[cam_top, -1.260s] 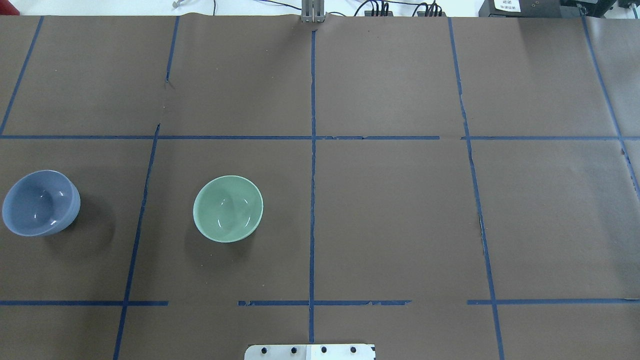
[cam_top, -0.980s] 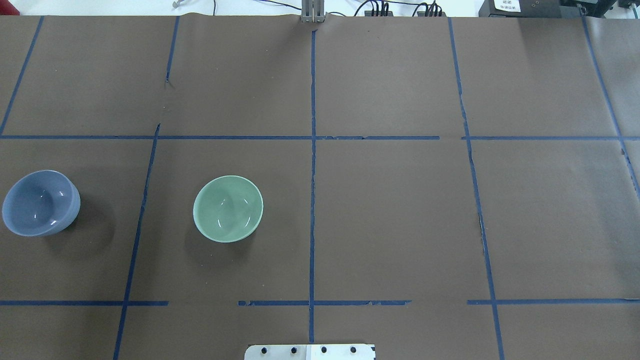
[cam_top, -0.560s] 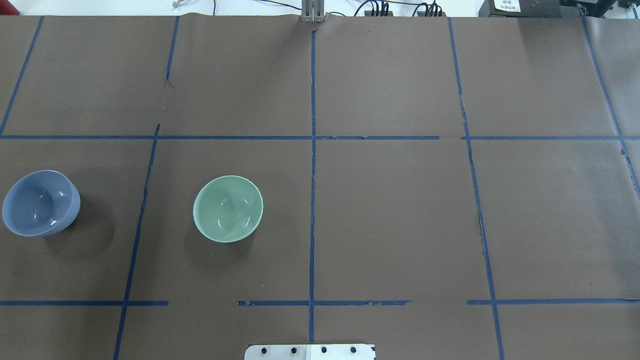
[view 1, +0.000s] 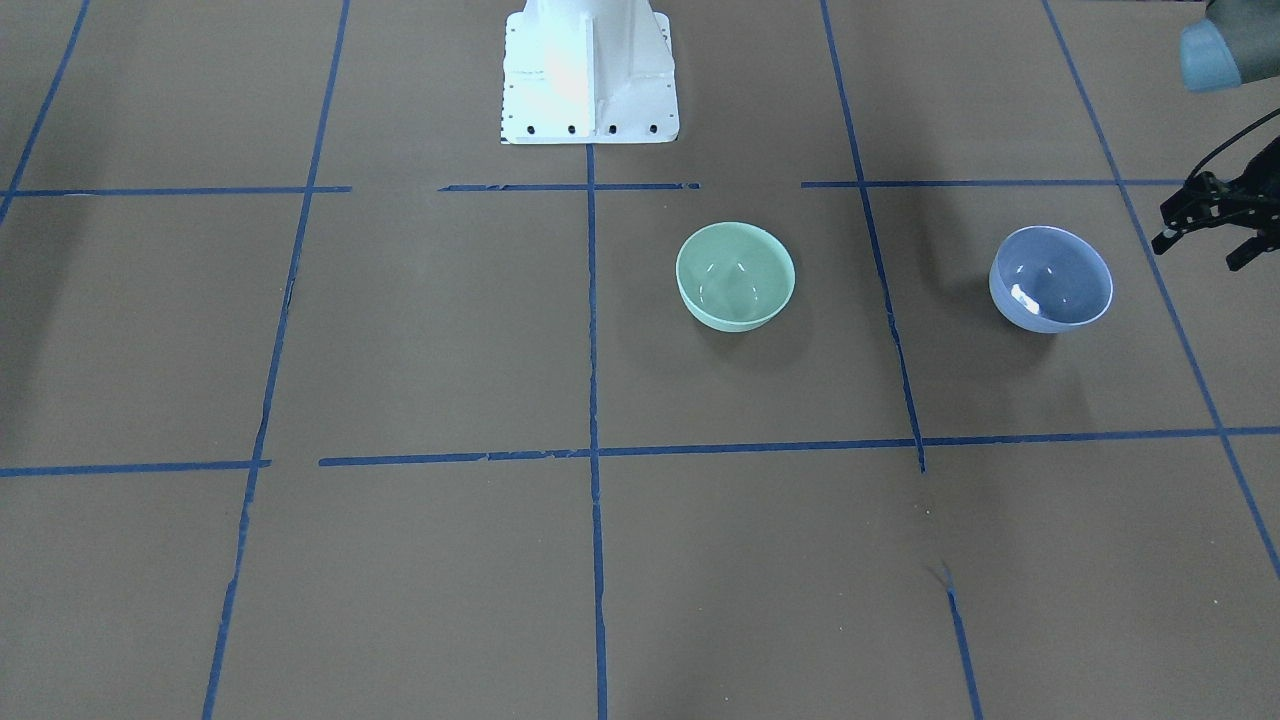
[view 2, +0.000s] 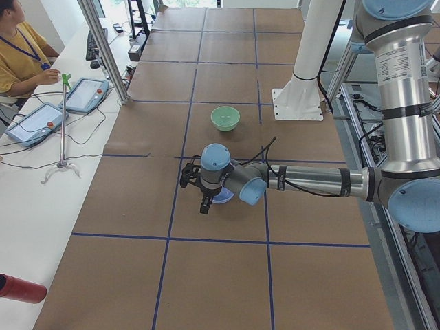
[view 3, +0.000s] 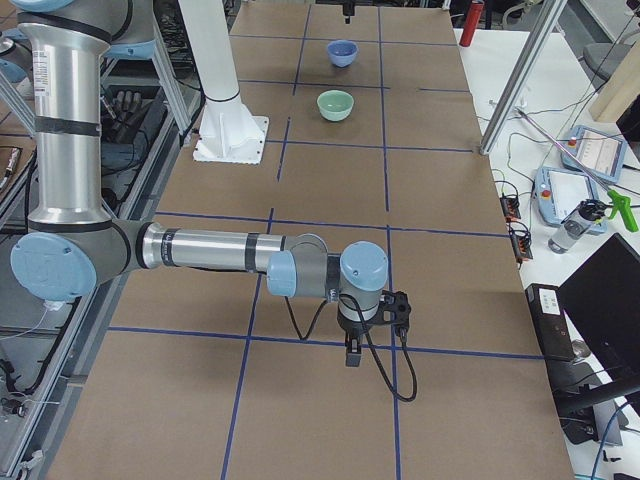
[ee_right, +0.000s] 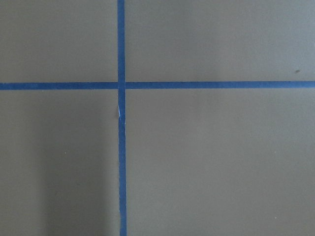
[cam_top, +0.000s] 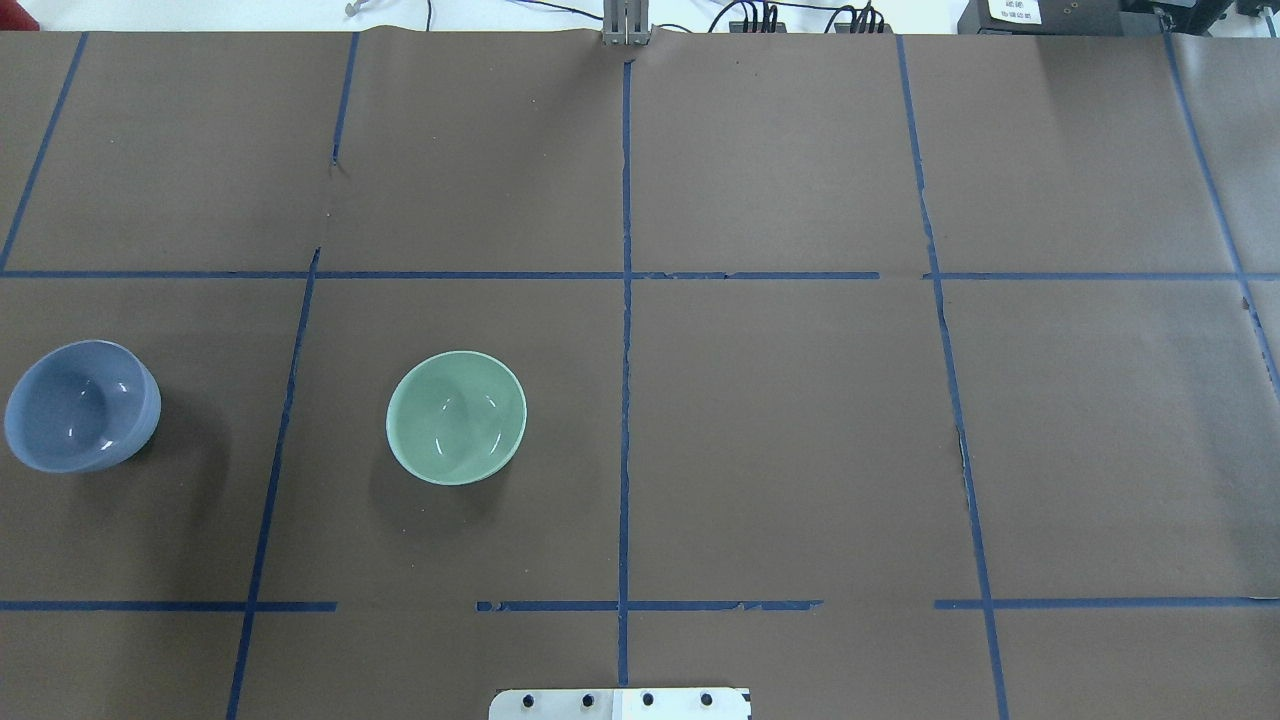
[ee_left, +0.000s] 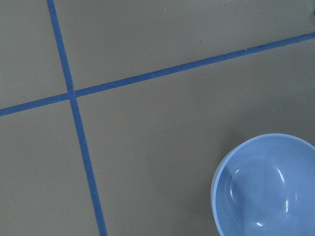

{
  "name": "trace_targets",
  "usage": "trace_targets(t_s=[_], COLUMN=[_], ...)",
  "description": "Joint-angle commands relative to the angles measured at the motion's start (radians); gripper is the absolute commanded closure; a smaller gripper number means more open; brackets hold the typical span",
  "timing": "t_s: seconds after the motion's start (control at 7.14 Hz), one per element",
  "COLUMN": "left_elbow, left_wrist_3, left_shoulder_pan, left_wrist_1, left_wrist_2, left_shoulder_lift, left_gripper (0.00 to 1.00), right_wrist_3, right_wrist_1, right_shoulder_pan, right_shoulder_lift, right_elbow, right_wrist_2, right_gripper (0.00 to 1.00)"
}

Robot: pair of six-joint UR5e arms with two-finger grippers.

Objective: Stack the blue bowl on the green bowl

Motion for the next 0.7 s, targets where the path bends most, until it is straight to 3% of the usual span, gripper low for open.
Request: trace_targets(t_s=[0.0,0.14,0.28,0.56], left_elbow=[0.040,0.042,0.042,0.045], left_wrist_3=[-0.238,-0.269,-0.269,-0.272], left_shoulder_pan=[0.139,0.161,0.169,0.178], left_wrist_1=[-0.136,-0.136,-0.136,-0.135], left_wrist_2=[0.108,0.110,0.110,0.110], left_shoulder_lift=[0.000,-0.002,-0.002,-0.002], left_gripper=[0.00,0.00,0.25,1.00], right_wrist_3=[0.000,0.000,0.000,0.000], right_wrist_1=[0.000,-0.001,0.000,0.000], right_shoulder_pan=[0.000,0.000,0.000,0.000], right_shoulder_lift=[0.000,0.000,0.000,0.000], right_elbow=[0.000,0.000,0.000,0.000], right_wrist_2=[-0.001,-0.001,-0.001,-0.001], right_gripper=[0.00,0.00,0.00,0.00])
